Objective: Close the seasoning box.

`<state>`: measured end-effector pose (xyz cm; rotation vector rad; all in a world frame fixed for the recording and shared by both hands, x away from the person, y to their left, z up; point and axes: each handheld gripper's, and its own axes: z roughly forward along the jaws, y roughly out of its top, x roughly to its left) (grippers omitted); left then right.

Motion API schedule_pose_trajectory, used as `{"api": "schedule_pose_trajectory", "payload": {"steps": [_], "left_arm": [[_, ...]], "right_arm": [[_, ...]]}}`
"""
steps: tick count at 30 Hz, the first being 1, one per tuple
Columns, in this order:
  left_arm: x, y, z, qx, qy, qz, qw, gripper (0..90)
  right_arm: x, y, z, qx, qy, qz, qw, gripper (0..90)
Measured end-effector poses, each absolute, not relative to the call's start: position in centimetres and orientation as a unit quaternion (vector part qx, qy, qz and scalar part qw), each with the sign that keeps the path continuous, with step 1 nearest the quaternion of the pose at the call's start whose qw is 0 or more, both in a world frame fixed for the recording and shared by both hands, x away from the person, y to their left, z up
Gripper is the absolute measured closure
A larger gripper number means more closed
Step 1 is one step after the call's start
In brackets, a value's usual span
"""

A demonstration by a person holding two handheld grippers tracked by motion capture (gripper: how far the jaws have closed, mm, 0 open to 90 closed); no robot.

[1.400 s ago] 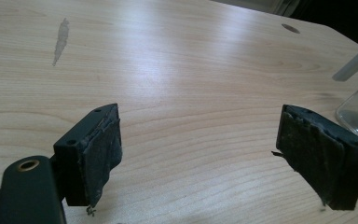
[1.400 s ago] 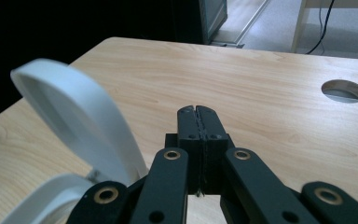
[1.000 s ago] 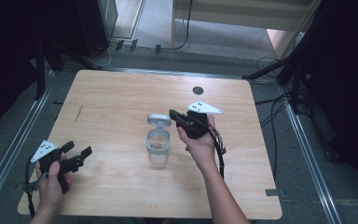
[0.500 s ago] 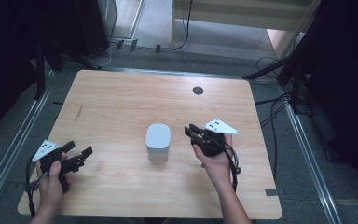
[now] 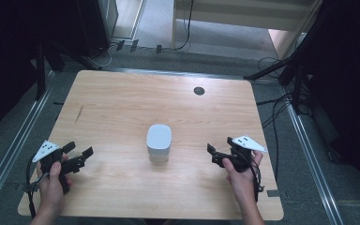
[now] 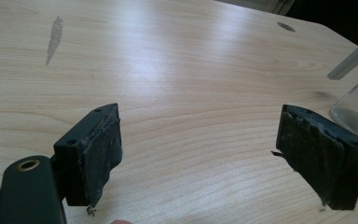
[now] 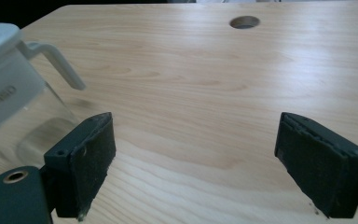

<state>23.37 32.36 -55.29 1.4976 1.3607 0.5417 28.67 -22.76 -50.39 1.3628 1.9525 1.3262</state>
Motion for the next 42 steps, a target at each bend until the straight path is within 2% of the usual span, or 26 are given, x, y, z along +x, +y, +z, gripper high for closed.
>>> {"api": "schedule_pose_trajectory", "payload": {"steps": [6, 20, 42], "left_arm": [[23.3, 32.3, -55.3, 0.619, 0.563, 0.225, 0.499, 14.0], [23.3, 32.3, -55.3, 0.619, 0.563, 0.228, 0.498, 14.0], [23.3, 32.3, -55.3, 0.619, 0.562, 0.228, 0.499, 14.0]], "right_arm": [[27.2, -26.7, -51.4, 0.513, 0.690, 0.461, 0.219, 13.0], [24.9, -32.4, -53.3, 0.559, 0.668, 0.427, 0.241, 14.4], [22.7, -35.3, -54.6, 0.581, 0.656, 0.408, 0.254, 15.1]]}}
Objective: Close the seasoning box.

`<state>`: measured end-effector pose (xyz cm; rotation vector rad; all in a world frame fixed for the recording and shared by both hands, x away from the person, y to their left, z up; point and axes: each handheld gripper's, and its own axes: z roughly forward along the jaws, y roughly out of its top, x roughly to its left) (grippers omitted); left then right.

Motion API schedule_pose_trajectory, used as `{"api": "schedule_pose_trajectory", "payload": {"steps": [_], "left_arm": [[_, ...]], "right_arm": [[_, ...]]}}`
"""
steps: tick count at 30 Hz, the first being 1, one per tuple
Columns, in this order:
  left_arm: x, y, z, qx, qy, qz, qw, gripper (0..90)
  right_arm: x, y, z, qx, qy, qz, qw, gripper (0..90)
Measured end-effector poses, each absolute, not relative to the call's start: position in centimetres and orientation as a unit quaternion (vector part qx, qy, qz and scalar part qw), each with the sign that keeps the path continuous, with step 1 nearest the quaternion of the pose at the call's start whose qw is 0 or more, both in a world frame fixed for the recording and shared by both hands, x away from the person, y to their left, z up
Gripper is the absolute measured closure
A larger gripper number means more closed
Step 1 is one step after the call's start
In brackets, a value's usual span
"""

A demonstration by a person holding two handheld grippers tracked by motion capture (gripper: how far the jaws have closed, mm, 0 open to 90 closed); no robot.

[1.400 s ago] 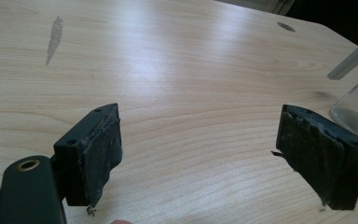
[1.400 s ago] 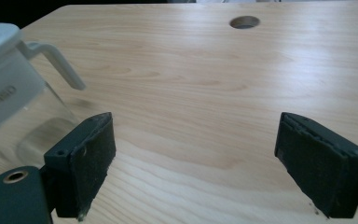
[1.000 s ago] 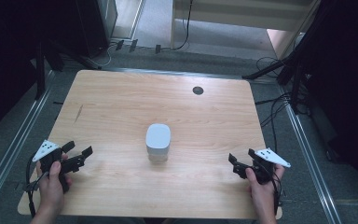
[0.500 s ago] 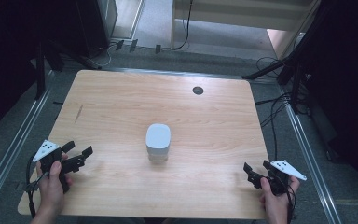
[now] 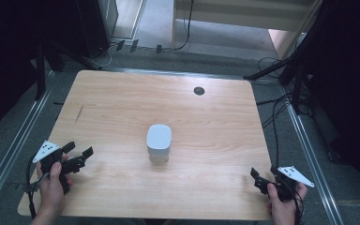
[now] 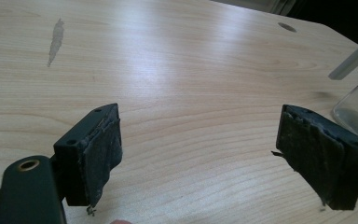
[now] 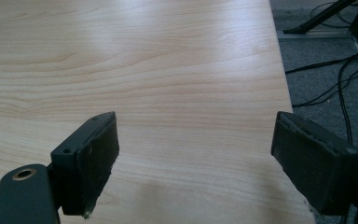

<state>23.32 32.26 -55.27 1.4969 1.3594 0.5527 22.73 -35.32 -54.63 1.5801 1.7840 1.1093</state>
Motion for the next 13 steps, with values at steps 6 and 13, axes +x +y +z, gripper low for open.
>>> {"api": "schedule_pose_trajectory", "payload": {"steps": [6, 13], "left_arm": [[23.33, 32.20, -55.25, 0.623, 0.559, 0.228, 0.498, 14.0], [23.37, 32.19, -55.25, 0.619, 0.565, 0.230, 0.495, 14.0]], "right_arm": [[22.39, -35.05, -54.69, 0.576, 0.658, 0.404, 0.267, 16.0], [22.38, -35.09, -54.70, 0.579, 0.655, 0.407, 0.265, 16.0]]}}
